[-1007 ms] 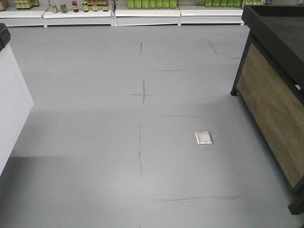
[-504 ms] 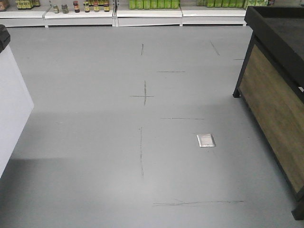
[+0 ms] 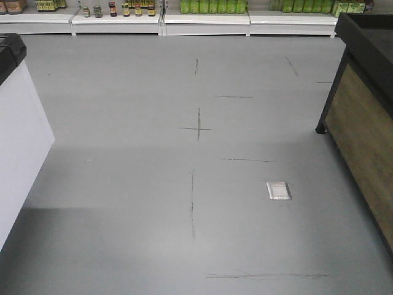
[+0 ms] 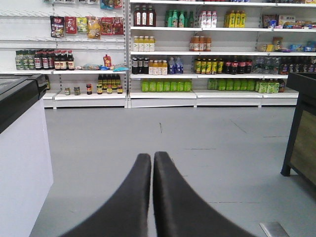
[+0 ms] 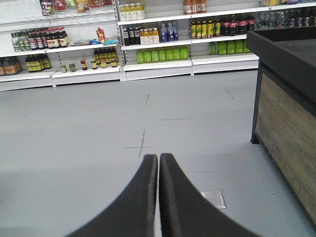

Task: Pick three apples into basket with both arms
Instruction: 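Drive the base forward across the grey floor toward the fruit tables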

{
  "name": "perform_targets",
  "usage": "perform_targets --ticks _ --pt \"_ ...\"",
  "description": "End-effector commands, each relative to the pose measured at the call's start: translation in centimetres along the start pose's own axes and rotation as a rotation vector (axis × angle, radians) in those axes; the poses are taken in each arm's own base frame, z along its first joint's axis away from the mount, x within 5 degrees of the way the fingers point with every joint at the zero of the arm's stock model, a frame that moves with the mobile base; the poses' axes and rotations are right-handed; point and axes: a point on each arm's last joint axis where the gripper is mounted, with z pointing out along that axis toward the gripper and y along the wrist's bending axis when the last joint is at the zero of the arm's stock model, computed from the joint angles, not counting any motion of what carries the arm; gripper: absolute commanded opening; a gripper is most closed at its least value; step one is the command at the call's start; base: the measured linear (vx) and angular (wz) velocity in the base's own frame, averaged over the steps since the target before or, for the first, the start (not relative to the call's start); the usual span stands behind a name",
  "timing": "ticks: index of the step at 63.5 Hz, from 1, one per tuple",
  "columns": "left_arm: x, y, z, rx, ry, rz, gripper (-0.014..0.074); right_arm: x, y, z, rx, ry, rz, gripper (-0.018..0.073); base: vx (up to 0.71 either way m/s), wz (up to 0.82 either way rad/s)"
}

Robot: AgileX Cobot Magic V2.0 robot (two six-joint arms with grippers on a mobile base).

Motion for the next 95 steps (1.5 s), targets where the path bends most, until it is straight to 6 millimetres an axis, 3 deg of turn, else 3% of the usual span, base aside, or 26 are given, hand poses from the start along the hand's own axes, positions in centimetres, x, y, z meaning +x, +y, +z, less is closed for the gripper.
perform_targets --ticks 1,95 --pt "-0.45 -0.05 -0.11 0.008 -0.08 -0.017 -0.0006 -0.27 0.0 -0.02 -0.001 -0.073 -0.011 -0.0009 0.11 0.02" --pt "-0.45 -0.05 -0.11 0.008 -0.08 -0.017 -0.0006 -0.27 0.0 -0.02 -0.001 -0.073 -0.011 -0.0009 0.15 -0.04"
